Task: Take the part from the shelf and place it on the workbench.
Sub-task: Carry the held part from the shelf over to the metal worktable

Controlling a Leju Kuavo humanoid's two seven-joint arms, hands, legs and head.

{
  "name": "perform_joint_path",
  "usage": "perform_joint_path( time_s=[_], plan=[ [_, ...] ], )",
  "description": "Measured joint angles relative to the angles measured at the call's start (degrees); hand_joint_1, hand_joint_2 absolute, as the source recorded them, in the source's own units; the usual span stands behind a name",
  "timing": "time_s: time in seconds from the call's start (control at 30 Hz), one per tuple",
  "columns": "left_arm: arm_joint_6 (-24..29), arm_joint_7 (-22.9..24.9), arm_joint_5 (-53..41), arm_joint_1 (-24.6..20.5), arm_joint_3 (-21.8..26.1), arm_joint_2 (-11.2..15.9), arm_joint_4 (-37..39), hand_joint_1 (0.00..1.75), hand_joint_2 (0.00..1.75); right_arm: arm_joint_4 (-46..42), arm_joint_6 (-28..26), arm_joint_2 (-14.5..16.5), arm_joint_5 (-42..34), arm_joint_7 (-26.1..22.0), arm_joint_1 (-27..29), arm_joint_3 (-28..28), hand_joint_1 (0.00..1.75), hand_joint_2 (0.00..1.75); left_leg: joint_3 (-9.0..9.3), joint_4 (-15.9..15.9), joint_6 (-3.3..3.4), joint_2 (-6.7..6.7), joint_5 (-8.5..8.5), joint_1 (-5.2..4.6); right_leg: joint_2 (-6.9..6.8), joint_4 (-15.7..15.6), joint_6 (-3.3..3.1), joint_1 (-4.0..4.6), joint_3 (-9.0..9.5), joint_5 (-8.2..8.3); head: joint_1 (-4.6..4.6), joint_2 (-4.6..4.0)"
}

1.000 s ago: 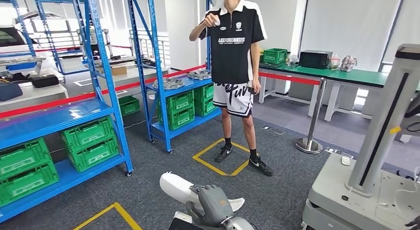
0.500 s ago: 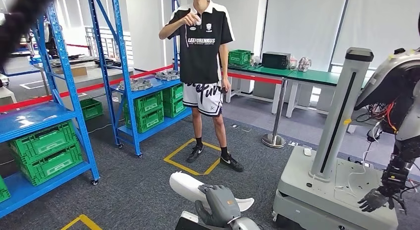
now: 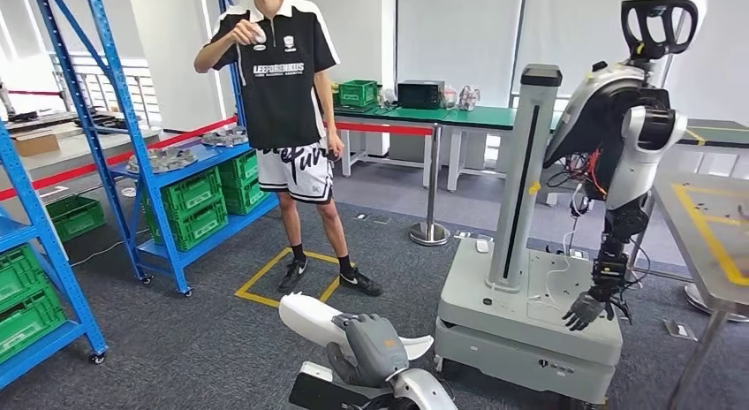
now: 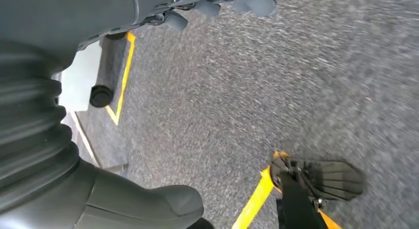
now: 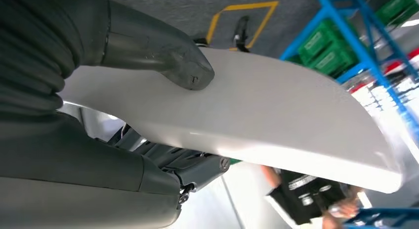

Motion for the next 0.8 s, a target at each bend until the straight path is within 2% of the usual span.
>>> perform_joint_path(
  time_s=[0.03,0.07,0.1,0.13,0.17,0.2,0.27,0.3,0.33,0.4,0.43,0.5,0.53,0.57,0.6,0.63,0.67,0.7,0.73,0.8],
  plan=[
    [0.0,0.0,0.0,0.2,0.0,0.0,0.0,0.00,1.75,0.2,-0.1,0.2,-0.2,0.0,-0.1,0.0,1.75,1.75,-1.60,3.5,-0.15,-1.67,-1.72,0.03,0.63,0.0,-0.13,-0.04,0.02,0.03,-0.04,0.00],
    [0.0,0.1,0.0,0.3,0.0,0.1,0.0,0.00,1.75,0.5,-0.1,0.3,-0.3,0.0,-0.2,0.0,1.75,1.75,-3.55,7.4,-0.21,-2.54,-3.27,0.04,1.32,0.0,-0.21,-0.04,0.02,0.03,-0.06,0.00],
    [0.0,0.3,0.0,0.5,0.0,0.1,0.0,0.00,1.75,0.9,-0.2,0.4,-0.5,0.0,-0.1,0.0,1.75,1.75,-5.24,10.5,-0.24,-2.88,-4.05,0.03,2.10,0.0,-0.24,-0.02,0.03,0.01,-0.06,0.00],
    [0.0,0.4,0.0,0.7,0.0,0.2,0.0,0.00,1.75,1.3,-0.2,0.4,-0.6,0.0,-0.1,0.0,1.75,1.75,-6.22,11.8,-0.24,-2.99,-3.80,0.02,2.88,0.0,-0.24,-0.02,0.03,0.00,-0.05,0.00],
    [0.0,0.6,-0.1,0.8,0.0,0.3,0.0,0.00,1.75,1.7,-0.3,0.5,-0.7,0.0,0.0,0.0,1.75,1.75,-6.11,10.8,-0.20,-3.10,-2.31,0.04,3.68,0.1,-0.22,-0.05,0.05,-0.01,-0.05,0.00],
    [-0.1,0.7,-0.3,0.9,0.0,0.4,0.0,0.00,1.75,2.0,-0.5,0.5,-0.9,0.0,0.0,0.0,1.75,1.75,-5.01,7.7,-0.15,-3.43,-0.04,0.11,4.46,0.3,-0.14,-0.10,0.06,-0.07,-0.05,0.00],
    [-0.2,0.8,-0.5,0.9,0.0,0.5,0.0,0.00,1.75,2.6,-1.0,0.6,-1.1,-0.1,-0.2,0.0,1.75,1.75,-1.88,0.1,-0.01,-6.05,3.43,0.45,5.84,0.8,0.32,-0.19,-0.19,-0.25,-0.06,0.00],
    [-0.3,0.7,-0.5,0.8,0.0,0.6,0.0,0.00,1.75,2.8,-1.2,0.7,-1.3,-0.1,-0.4,0.0,1.75,1.75,-0.89,-2.1,0.10,-7.26,4.07,0.55,6.45,0.9,0.68,-0.23,-0.44,-0.26,-0.05,0.00],
    [-0.4,0.4,-0.4,0.8,0.0,0.7,0.0,0.00,1.75,3.1,-1.4,0.7,-1.5,-0.1,-0.5,0.0,1.75,1.75,-0.47,-3.1,0.30,-8.08,4.04,0.56,7.08,1.0,1.12,-0.27,-0.73,-0.16,-0.05,0.00],
    [-0.5,-0.1,-0.1,0.8,0.0,0.7,0.0,0.00,1.75,3.9,-1.7,0.7,-1.8,-0.2,-0.6,0.0,1.75,1.75,-0.38,-3.2,0.97,-7.24,4.15,0.44,8.33,0.8,1.96,-0.43,-1.11,0.25,-0.05,0.00],
    [-0.6,-0.4,0.1,0.8,0.0,0.8,0.0,0.00,1.75,4.3,-1.9,0.7,-1.8,-0.3,-0.7,0.0,1.75,1.75,-0.28,-3.4,1.38,-6.55,4.28,0.46,7.92,0.9,2.26,-0.38,-1.34,0.23,-0.04,0.00],
    [-0.6,-0.8,0.5,0.7,0.0,0.8,0.0,0.00,1.75,5.2,-2.3,0.7,-1.9,-0.4,-1.3,0.0,1.75,1.75,-0.12,-3.7,2.21,-5.08,4.46,0.55,4.83,4.2,2.68,-0.18,-3.11,-1.56,0.10,0.00],
    [-0.6,-1.0,0.6,0.7,0.0,0.8,-0.1,0.00,1.75,5.7,-2.4,0.8,-1.9,-0.3,-1.7,0.0,1.75,1.75,-0.09,-3.7,2.49,-4.29,4.43,0.41,2.87,7.7,2.82,-0.09,-4.80,-3.23,0.18,0.00],
    [-0.6,-1.0,0.7,0.8,0.0,0.8,-0.1,0.00,1.75,6.2,-2.5,0.9,-1.9,-0.1,-2.2,0.0,1.75,1.75,-0.10,-3.7,2.71,-3.48,4.37,0.28,1.75,11.8,2.94,-0.10,-6.84,-5.04,0.24,0.00],
    [-0.6,-1.0,0.7,0.9,0.0,0.8,-0.1,0.00,1.75,6.8,-2.6,0.9,-1.9,0.1,-2.6,0.0,1.75,1.75,-0.10,-3.7,2.80,-2.64,4.31,0.17,1.33,15.4,3.00,-0.13,-8.60,-6.30,0.25,0.00],
    [-0.6,-1.0,0.7,0.9,0.0,0.8,-0.1,0.00,1.75,7.5,-2.7,0.9,-1.8,0.3,-3.0,0.0,1.75,1.75,-0.09,-3.7,2.85,-1.82,4.26,0.10,1.20,17.4,2.99,-0.12,-9.58,-6.67,0.25,0.00],
    [-0.6,-1.0,0.7,0.9,0.0,0.8,-0.1,0.00,1.75,8.1,-2.8,0.9,-1.8,0.5,-3.3,0.0,1.75,1.75,-0.06,-3.7,2.85,-1.09,4.21,0.06,1.13,17.4,2.92,-0.10,-9.57,-6.17,0.26,0.00],
    [-0.6,-1.0,0.7,0.9,0.0,0.7,-0.1,0.00,1.75,8.7,-3.0,0.9,-1.8,0.6,-3.7,-0.1,1.75,1.75,0.00,-3.7,2.80,-0.34,4.15,0.03,0.87,14.6,2.72,-0.03,-8.04,-4.62,0.26,0.00],
    [-0.6,-1.0,0.7,0.8,0.0,0.7,0.0,0.00,1.75,9.4,-3.5,0.9,-1.8,0.9,-4.3,-0.2,1.75,1.75,0.10,-3.7,2.71,0.33,4.07,-0.02,0.14,10.4,2.43,0.11,-5.66,-2.80,0.26,0.00],
    [-0.5,-0.9,0.7,0.7,0.0,0.6,0.0,0.00,1.75,11.2,-4.7,1.0,-1.9,1.4,-6.1,-0.6,1.75,1.75,0.28,-3.6,2.28,1.54,3.83,-0.31,-1.81,2.8,1.69,0.65,-1.44,-0.53,0.24,0.00]
  ],
)
